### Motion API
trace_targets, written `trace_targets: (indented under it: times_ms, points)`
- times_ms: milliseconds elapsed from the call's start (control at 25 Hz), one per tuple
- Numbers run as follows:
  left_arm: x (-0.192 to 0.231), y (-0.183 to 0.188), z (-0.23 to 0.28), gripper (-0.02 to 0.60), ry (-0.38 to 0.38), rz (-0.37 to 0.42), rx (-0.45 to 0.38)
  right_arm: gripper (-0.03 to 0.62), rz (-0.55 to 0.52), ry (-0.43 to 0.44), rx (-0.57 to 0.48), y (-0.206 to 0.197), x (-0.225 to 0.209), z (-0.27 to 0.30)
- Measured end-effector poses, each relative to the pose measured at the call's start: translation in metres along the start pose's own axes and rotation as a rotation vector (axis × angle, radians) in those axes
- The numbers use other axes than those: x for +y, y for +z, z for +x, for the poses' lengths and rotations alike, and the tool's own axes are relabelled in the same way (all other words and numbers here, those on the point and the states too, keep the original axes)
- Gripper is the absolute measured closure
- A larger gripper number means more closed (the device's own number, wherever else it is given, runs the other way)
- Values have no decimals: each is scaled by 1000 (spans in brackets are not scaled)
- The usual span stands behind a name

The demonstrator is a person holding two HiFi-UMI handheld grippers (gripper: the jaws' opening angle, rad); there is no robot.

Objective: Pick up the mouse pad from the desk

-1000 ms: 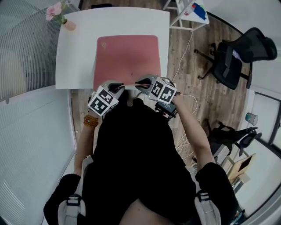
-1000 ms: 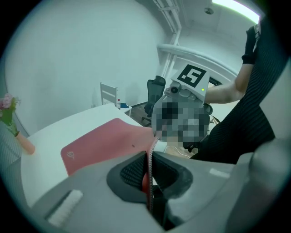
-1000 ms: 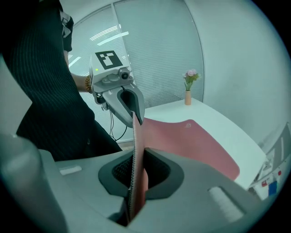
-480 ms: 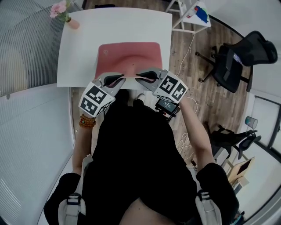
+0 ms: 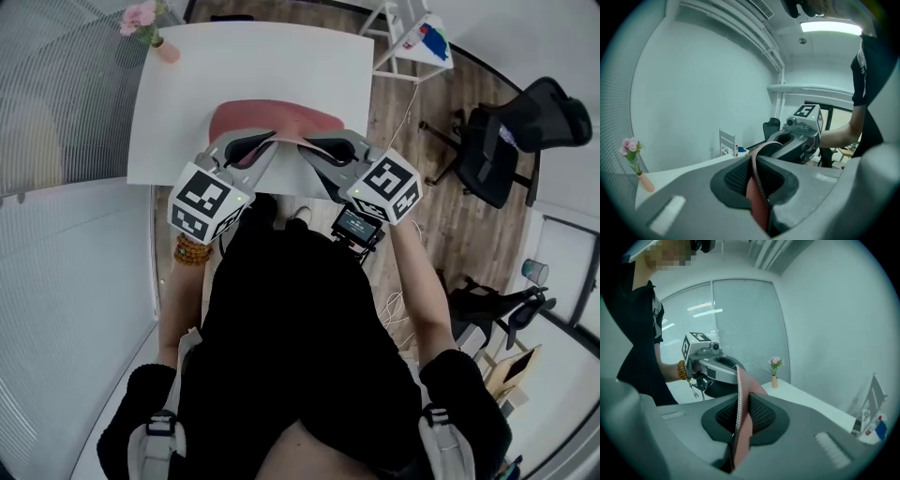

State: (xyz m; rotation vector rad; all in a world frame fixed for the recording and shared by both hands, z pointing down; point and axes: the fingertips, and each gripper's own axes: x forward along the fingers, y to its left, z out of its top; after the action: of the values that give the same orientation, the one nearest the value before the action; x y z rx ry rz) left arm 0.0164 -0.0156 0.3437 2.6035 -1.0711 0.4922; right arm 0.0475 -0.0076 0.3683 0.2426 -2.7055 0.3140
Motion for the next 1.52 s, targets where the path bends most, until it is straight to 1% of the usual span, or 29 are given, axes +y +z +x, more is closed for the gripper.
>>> trace_targets:
  times_ms: [80,320,440,520,600,720,800,840,920,1040,1120,1240,1360,1520]
  points:
    - [3,15,-1,561,15,13,-30,553,1,-41,-43,14,-6,-6]
    - [10,55,0,561,83,83,-118,551,-9,-164,-168,52,-28,-21]
    - [11,70,0,561,114,110,-159,551,-39,-227,-198,63,-35,-30]
    - [11,80,-2,561,140,140,-187,551,-77,-277,-210,71,-38,-35]
    - [10,89,-6,561,181,194,-219,551,-129,-338,-218,80,-41,-41]
    - [6,101,-9,561,268,339,-252,553,-230,-454,-210,98,-46,-52]
    - [4,111,-11,561,307,388,-276,553,-312,-512,-195,112,-47,-57]
    - [6,117,-13,561,325,393,-296,553,-350,-534,-181,119,-47,-57]
    - [13,127,-18,561,368,375,-343,552,-392,-562,-170,132,-47,-57]
    - [22,138,-24,561,425,339,-403,551,-400,-590,-207,149,-47,-57]
    - [26,145,-25,561,450,333,-437,551,-389,-626,-226,156,-50,-59]
    - [27,153,-27,561,481,369,-474,549,-362,-668,-285,163,-50,-62]
    - [28,155,-30,561,510,401,-494,549,-339,-688,-337,165,-47,-61]
    - [29,150,-30,561,525,405,-501,549,-328,-707,-349,163,-48,-58]
